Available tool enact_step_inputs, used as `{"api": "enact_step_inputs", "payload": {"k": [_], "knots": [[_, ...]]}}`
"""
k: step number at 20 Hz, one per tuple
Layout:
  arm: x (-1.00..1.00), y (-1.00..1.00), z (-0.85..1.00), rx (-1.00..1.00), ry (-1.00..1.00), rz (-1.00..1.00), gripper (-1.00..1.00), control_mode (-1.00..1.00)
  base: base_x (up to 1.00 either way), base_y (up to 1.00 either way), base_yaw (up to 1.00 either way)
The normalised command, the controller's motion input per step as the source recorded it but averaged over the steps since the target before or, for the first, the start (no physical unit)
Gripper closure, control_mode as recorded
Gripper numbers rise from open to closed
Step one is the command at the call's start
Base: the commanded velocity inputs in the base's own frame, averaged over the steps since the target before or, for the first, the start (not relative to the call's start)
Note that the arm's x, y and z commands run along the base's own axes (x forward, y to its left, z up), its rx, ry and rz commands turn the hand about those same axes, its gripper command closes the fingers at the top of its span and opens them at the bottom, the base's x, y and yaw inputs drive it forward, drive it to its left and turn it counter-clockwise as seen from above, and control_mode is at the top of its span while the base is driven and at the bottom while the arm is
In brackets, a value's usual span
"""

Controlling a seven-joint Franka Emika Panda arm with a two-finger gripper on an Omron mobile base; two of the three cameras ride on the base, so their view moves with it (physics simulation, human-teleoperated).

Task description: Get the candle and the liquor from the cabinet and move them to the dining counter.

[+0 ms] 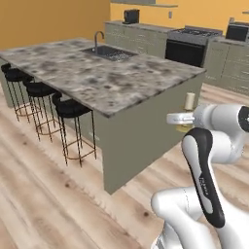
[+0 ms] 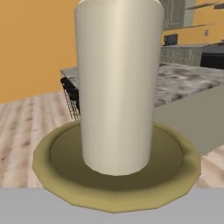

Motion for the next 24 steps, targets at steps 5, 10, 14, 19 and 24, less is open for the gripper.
{"api": "enact_step_inputs", "payload": {"k": [5,10,14,19,24], "knots": [[0.0,0.0,0.0,0.0,0.0,0.0,1.0,1.0,0.86,0.0,0.16],[0.0,0.0,0.0,0.0,0.0,0.0,1.0,1.0,0.78,0.29,0.03],[0.0,0.0,0.0,0.0,0.0,0.0,1.0,1.0,0.84,0.09,0.01],[0.0,0.0,0.0,0.0,0.0,0.0,1.0,1.0,0.6,-0.25,0.15],[0.0,0.0,0.0,0.0,0.0,0.0,1.0,1.0,0.41,-0.24,0.37]]}}
